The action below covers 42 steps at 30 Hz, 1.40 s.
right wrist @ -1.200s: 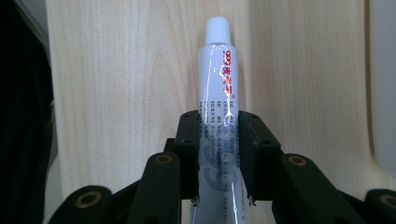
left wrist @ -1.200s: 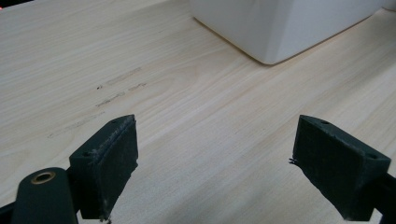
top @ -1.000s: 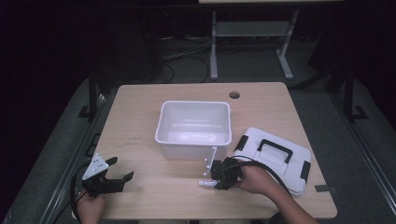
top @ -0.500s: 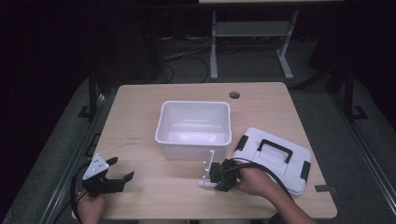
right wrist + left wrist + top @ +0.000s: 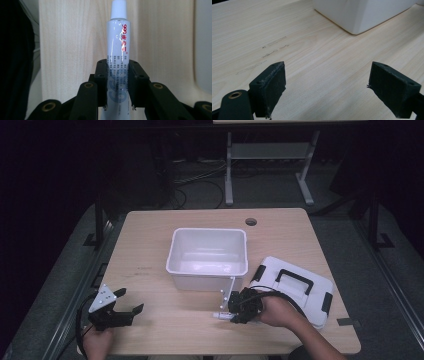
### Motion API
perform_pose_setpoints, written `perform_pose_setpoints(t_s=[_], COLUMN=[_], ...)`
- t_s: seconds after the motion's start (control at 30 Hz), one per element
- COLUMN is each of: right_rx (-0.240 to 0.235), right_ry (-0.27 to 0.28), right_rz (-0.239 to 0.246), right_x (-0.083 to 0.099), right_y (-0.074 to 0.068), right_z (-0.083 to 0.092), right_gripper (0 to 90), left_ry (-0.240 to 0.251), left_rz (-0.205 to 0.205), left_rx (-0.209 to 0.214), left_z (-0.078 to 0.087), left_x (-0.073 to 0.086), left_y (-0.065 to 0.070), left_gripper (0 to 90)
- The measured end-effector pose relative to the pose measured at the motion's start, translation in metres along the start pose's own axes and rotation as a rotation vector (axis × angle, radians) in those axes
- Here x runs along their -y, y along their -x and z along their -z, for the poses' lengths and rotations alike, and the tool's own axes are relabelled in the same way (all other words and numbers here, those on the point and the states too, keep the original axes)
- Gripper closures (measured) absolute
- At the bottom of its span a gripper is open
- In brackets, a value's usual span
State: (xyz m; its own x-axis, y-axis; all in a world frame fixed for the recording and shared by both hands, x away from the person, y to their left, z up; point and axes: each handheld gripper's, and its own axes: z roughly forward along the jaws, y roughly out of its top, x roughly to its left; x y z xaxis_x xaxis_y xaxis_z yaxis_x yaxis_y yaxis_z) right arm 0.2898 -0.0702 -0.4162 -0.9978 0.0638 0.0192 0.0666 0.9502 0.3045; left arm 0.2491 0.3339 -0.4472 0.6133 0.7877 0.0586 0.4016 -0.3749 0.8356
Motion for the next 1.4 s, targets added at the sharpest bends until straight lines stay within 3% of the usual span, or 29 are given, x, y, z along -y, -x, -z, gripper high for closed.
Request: perform_pose_setpoints(t_s=[0.3,0.4,0.7,1.03,1.4], right_rx=[0.015,0.024,0.041,0.055,0.066], right_ry=[0.065,0.066,0.099,0.082,0.087], right_rz=[-0.012,-0.007,0.011,0.013,0.010], right_x=[-0.008,-0.009,-0.031,-0.049,-0.065], right_y=[0.006,0.006,0.011,0.027,0.045], right_z=[0.040,0.044,0.086,0.105,0.115], right_gripper=[71.5,71.5,71.4,71.3,71.3], left_ry=[0.007,0.006,0.006,0.006,0.007], left_rz=[0.007,0.006,0.007,0.004,0.002], left_rx=[-0.002,-0.002,-0.002,-0.002,-0.001], left_z=[0.000,0.001,0.001,0.000,0.000], left_x=[0.000,0.000,0.000,0.000,0.000], left_y=[0.000,0.000,0.000,0.000,0.000], left_gripper=[13.4,13.4,13.4,13.4,13.4])
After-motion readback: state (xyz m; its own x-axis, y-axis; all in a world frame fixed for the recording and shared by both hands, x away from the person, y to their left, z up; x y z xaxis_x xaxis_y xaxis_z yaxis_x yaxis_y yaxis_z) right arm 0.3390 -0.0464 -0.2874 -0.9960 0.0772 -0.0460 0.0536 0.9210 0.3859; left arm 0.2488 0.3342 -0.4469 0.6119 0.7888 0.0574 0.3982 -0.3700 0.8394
